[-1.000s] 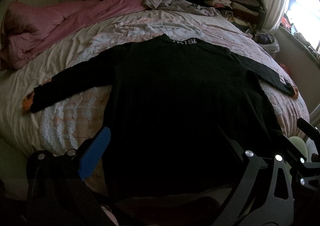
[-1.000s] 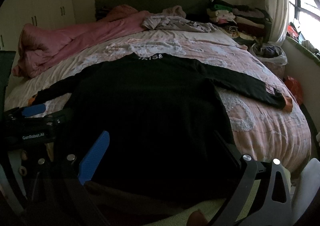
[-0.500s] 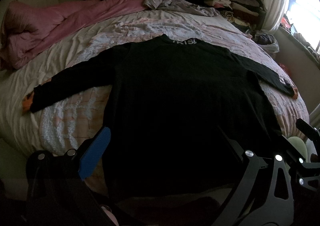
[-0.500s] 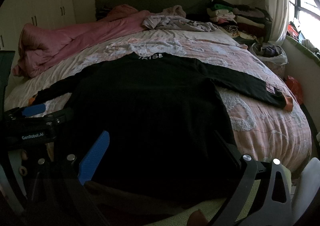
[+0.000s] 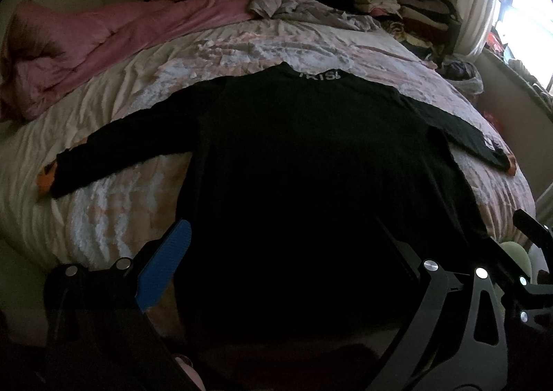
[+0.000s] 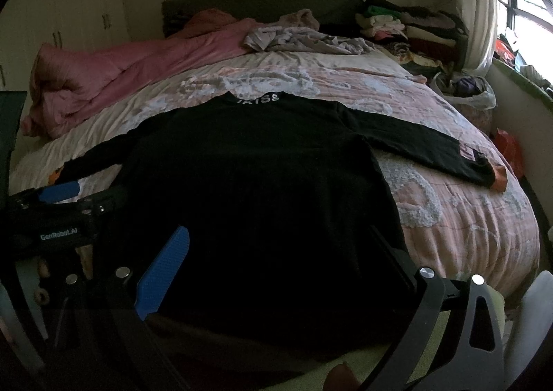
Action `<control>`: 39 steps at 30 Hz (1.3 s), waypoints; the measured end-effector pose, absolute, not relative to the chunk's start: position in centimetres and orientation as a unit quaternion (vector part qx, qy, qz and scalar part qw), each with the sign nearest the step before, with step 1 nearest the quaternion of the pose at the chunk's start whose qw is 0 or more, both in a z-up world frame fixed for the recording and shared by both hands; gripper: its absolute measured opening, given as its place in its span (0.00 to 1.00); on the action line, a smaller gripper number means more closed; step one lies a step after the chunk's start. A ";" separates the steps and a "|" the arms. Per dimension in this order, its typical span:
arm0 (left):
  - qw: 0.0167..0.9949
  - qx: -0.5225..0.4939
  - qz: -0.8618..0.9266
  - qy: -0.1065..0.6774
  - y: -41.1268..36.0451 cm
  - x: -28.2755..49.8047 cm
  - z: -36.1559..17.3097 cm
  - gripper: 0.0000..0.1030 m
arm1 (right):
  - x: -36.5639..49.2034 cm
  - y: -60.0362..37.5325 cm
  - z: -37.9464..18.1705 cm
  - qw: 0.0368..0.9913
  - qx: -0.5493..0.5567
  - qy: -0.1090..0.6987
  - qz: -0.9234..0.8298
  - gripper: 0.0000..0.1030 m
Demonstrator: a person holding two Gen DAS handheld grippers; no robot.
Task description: Fold small clothes
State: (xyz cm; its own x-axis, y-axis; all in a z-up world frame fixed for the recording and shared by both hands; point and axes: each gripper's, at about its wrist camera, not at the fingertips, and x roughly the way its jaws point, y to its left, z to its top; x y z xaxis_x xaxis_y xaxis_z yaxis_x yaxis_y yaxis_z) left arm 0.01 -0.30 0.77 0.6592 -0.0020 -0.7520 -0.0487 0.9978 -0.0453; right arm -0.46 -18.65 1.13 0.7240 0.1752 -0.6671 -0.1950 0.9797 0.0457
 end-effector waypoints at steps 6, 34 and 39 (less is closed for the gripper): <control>0.912 -0.025 0.011 0.410 -0.6 1.6 0.7 0.91 | 0.6 -19.5 1.5 0.928 -0.006 0.359 0.097 0.96; 0.912 -0.037 -0.004 0.407 -1.7 10.1 2.2 0.91 | 9.9 -28.9 4.1 0.933 0.082 0.350 0.010 0.96; 0.914 -0.040 -0.001 0.403 -1.8 11.9 2.5 0.91 | 11.4 -29.8 4.2 0.932 0.094 0.350 -0.001 0.96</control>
